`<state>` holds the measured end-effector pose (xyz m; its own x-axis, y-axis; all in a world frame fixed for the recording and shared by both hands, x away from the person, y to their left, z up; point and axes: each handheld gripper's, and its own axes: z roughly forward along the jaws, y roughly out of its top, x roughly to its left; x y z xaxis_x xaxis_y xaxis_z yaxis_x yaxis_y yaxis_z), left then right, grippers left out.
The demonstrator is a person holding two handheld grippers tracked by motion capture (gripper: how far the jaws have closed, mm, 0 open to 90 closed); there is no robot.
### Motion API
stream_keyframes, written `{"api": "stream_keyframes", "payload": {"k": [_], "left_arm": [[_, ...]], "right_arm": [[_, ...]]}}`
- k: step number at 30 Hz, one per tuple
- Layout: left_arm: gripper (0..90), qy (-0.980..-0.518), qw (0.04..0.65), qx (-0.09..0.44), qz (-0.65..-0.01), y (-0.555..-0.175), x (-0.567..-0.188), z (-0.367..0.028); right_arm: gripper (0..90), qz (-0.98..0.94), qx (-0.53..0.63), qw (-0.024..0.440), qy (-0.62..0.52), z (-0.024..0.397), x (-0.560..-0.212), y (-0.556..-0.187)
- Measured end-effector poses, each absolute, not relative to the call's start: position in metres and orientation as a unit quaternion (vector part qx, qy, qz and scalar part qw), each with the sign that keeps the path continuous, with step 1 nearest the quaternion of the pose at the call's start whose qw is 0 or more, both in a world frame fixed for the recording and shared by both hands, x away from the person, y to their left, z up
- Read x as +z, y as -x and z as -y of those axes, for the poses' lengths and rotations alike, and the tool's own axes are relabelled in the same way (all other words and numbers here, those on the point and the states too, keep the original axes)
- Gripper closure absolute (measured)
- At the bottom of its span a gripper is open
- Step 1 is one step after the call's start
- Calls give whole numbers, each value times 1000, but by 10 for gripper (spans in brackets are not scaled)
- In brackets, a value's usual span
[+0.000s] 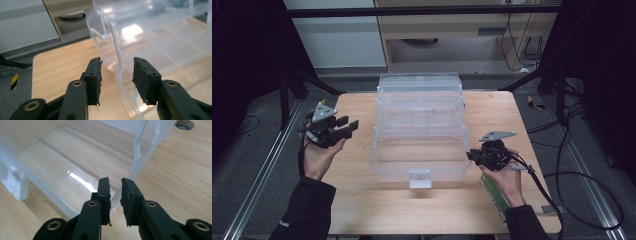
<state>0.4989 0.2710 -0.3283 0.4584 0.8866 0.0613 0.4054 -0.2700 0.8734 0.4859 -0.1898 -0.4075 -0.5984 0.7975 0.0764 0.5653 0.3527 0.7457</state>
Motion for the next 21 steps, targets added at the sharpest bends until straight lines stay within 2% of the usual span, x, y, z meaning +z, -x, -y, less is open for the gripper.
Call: {"api": "stream_keyframes", "payload": {"k": [11, 21], "left_arm": [[481, -761, 393, 250, -450, -476, -374, -260], [493, -784, 361, 222, -453, -482, -408, -247]], "right_arm": [[769, -804, 383, 154, -428, 189, -408, -485], [750, -800, 384, 165, -430, 187, -411, -484]]}}
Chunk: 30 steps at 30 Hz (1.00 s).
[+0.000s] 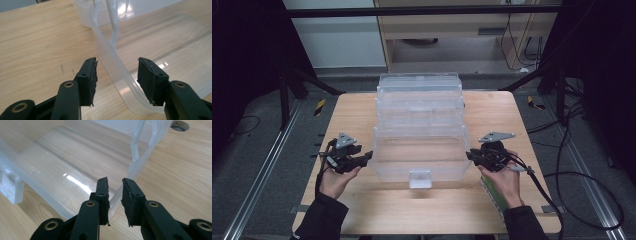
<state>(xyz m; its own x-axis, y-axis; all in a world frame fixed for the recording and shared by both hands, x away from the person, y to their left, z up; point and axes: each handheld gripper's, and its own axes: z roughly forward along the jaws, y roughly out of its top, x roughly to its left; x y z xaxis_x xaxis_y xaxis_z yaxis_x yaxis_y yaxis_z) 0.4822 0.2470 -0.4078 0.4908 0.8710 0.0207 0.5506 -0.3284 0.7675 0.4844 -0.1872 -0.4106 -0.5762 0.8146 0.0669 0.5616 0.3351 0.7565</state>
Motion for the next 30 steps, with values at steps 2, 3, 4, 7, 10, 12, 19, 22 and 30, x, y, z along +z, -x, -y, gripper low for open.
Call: {"api": "stream_keyframes", "payload": {"k": [2, 3, 4, 7, 10, 12, 19, 22, 30], "left_arm": [[497, -786, 359, 219, -452, -483, -410, -246], [497, -789, 356, 219, -450, -483, -411, -244], [505, -793, 352, 216, -448, -484, -413, -242], [515, -795, 352, 210, -448, -485, -416, -241], [570, -796, 356, 204, -445, -484, -417, -239], [583, -798, 357, 202, -441, -483, -418, -238], [589, -802, 354, 206, -436, -481, -418, -236], [595, -802, 352, 205, -436, -481, -418, -237], [606, -801, 352, 208, -438, -477, -418, -236]], "right_arm": [[747, -800, 384, 166, -430, 187, -411, -485], [742, -800, 384, 166, -430, 187, -411, -485], [736, -799, 384, 167, -432, 187, -412, -486], [737, -799, 385, 167, -431, 187, -412, -486], [742, -799, 383, 167, -432, 186, -412, -485], [743, -799, 381, 167, -434, 186, -412, -485], [751, -799, 378, 167, -436, 185, -411, -484], [751, -801, 377, 159, -437, 185, -410, -482], [772, -806, 372, 163, -431, 184, -407, -476]]}}
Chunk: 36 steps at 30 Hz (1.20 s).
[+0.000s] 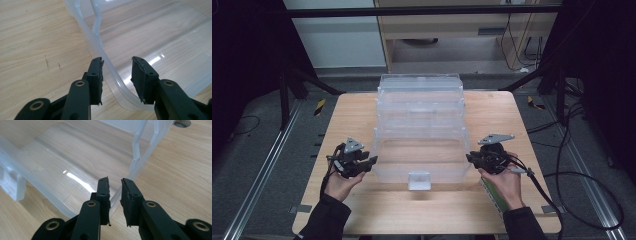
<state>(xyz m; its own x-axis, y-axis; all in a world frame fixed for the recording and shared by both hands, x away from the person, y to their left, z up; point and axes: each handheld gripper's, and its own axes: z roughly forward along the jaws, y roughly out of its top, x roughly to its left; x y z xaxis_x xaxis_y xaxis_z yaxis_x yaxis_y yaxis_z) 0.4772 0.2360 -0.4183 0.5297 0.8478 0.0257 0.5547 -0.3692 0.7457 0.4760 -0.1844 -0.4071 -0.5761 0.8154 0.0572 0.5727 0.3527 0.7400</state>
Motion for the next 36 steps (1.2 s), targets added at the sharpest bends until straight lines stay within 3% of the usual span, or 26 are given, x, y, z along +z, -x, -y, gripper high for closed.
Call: {"api": "stream_keyframes", "payload": {"k": [18, 26, 36], "left_arm": [[595, -800, 354, 214, -435, -477, -422, -234], [474, -798, 356, 224, -432, -475, -418, -238], [417, -772, 384, 245, -444, -470, -398, -262]], "right_arm": [[780, -807, 369, 158, -433, 186, -405, -473], [725, -797, 393, 153, -433, 191, -403, -473], [642, -779, 412, 173, -440, 207, -386, -468]]}}
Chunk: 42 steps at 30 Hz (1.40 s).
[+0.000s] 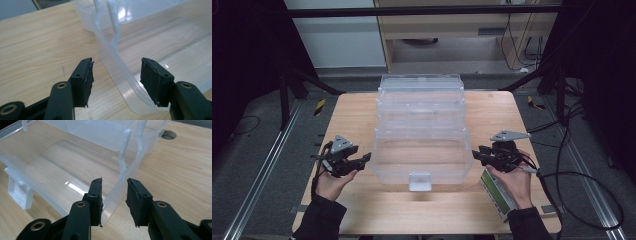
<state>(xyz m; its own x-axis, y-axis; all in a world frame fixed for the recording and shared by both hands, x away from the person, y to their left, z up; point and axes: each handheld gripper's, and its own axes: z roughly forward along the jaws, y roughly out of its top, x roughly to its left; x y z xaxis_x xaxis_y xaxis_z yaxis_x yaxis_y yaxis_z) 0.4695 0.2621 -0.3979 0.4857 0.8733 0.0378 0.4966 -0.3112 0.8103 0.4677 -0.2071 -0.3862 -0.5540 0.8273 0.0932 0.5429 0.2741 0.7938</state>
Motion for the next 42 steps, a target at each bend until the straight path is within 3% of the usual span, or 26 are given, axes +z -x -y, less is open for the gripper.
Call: {"api": "stream_keyframes", "payload": {"k": [9, 16, 42], "left_arm": [[375, -764, 363, 254, -470, -477, -407, -283], [351, -760, 342, 255, -490, -482, -413, -297], [320, -756, 299, 245, -528, -493, -435, -323]], "right_arm": [[588, -774, 414, 175, -445, 224, -376, -460], [486, -787, 383, 177, -451, 230, -374, -455], [400, -809, 295, 141, -488, 247, -359, -433]]}}
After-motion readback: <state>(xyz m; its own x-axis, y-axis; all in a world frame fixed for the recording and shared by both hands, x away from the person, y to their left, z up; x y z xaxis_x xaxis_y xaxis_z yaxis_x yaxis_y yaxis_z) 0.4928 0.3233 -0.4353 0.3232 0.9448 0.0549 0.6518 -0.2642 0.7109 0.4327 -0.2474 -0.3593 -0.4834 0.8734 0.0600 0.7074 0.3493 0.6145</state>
